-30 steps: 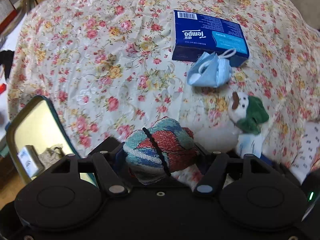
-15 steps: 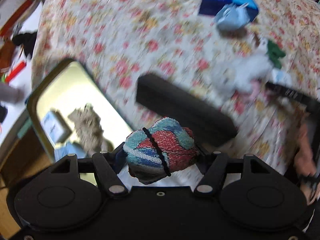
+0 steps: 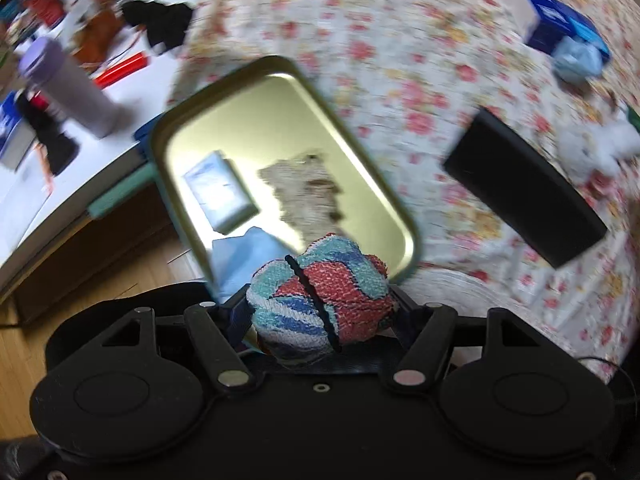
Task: Organize soft objects
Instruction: 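Carry the towel ball and tissue pack to the gold tray and release them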
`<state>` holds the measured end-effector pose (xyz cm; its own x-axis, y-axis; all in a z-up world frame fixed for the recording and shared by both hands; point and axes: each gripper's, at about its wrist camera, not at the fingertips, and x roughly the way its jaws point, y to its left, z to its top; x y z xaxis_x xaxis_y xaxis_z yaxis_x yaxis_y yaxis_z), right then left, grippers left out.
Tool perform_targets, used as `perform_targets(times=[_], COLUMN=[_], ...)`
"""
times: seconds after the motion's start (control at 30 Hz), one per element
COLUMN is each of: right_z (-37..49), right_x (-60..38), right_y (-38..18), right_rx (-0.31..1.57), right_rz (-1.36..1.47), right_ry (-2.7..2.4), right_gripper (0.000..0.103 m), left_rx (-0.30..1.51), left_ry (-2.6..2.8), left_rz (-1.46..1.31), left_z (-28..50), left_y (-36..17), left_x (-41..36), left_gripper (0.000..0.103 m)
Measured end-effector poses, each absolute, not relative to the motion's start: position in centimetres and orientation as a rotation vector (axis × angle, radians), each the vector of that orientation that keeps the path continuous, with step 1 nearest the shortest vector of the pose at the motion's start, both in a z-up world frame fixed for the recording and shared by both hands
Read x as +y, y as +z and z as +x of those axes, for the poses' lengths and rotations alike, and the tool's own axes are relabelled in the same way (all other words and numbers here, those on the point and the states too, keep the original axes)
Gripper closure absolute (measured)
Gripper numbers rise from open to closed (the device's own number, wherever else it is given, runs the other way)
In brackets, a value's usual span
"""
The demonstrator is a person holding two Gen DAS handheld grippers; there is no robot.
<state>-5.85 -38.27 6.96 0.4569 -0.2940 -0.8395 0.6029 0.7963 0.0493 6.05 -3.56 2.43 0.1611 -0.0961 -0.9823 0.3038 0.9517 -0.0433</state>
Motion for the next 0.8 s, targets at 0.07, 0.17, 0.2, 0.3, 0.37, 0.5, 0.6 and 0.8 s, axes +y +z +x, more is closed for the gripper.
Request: perform_targets(times=[0.07, 0.17, 0.2, 0.3, 0.37, 0.5, 0.6, 0.8], right_z=[-5.2, -3.6, -3.0, -1.0, 0.0, 1.8, 3.4, 6.1], right_x=[-36.0, -32.5, -31.3, -27.4, -24.8, -20.5, -17.7, -14.2], right_y=[8.5, 10.3, 10.8, 11.8, 12.1, 11.7, 11.0, 8.6], right_rx=[0.939, 0.943, 0.943, 0.956, 0.966, 1.009, 1.051, 1.140], right_rz=[0.342, 0.323, 0.315, 0.275, 0.245, 0.197, 0.157, 0.107], right_ry=[-0.521, -0.415, -0.376, -0.279, -0.219, -0.119, -0.081, -0.041], right_gripper=[0.029, 0.029, 0.029, 0.029, 0.029, 0.029, 0.029, 0.029], left_rx=[1.392, 1.389, 1.386, 1.374, 1.366, 1.359, 1.369, 1.401], left_ry=[-0.270, -0.242, -0.230, -0.211, -0.197, -0.186, -0.180, -0.170], left_rz=[0.143, 0.108, 0.100, 0.076, 0.059, 0.037, 0.026, 0.045], left_z=[7.0, 8.3, 8.8, 10.5, 11.5, 13.6, 15.1, 17.6], left_y=[2.2, 2.3, 2.3, 2.6, 2.7, 2.8, 2.3, 0.4], left_x=[-2.3, -0.7, -0.3, 0.6, 1.0, 1.3, 1.2, 0.2], left_gripper=[0.039, 0.039, 0.039, 0.039, 0.039, 0.039, 0.039, 0.039])
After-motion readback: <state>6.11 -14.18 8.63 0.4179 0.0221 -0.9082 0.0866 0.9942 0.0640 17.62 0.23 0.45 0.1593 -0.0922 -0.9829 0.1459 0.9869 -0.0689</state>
